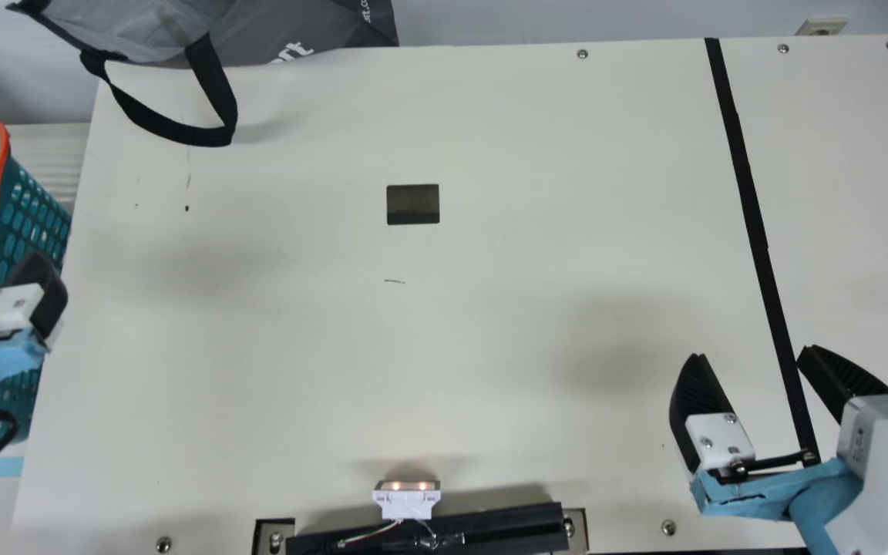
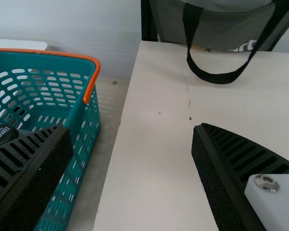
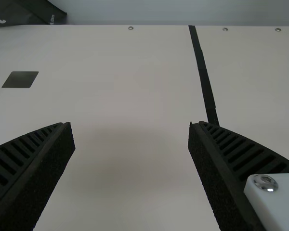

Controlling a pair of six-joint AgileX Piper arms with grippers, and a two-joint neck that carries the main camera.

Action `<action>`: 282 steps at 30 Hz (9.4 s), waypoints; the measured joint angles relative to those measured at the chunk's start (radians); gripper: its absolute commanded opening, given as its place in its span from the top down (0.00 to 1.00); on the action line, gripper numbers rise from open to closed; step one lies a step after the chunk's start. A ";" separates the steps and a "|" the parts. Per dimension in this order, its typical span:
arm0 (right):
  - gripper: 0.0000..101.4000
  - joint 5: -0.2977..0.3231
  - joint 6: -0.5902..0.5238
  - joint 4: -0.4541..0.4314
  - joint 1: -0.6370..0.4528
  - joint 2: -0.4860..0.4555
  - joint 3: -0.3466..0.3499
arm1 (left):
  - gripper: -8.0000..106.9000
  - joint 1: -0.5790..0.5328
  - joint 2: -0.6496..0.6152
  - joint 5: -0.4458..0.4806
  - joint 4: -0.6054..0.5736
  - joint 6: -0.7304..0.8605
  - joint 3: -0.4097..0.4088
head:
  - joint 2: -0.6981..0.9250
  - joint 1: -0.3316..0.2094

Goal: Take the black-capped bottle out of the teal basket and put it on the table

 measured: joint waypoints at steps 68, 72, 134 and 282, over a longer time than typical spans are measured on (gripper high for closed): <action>0.10 0.000 0.000 0.001 0.000 0.000 0.000 | 0.00 0.623 0.709 0.016 -0.644 0.815 -0.351 | 0.000 0.000; 0.10 0.001 0.000 0.001 0.000 0.000 0.000 | 0.00 0.642 0.756 0.007 -0.665 0.850 -0.364 | 0.000 0.000; 0.10 0.000 0.000 0.002 0.000 0.000 0.000 | 0.74 0.664 1.160 -0.078 -0.830 1.087 -0.541 | 0.000 0.005; 0.10 -0.002 0.000 0.001 0.000 0.000 0.000 | 0.93 -0.505 0.511 0.205 0.088 -0.133 -0.563 | 0.000 0.000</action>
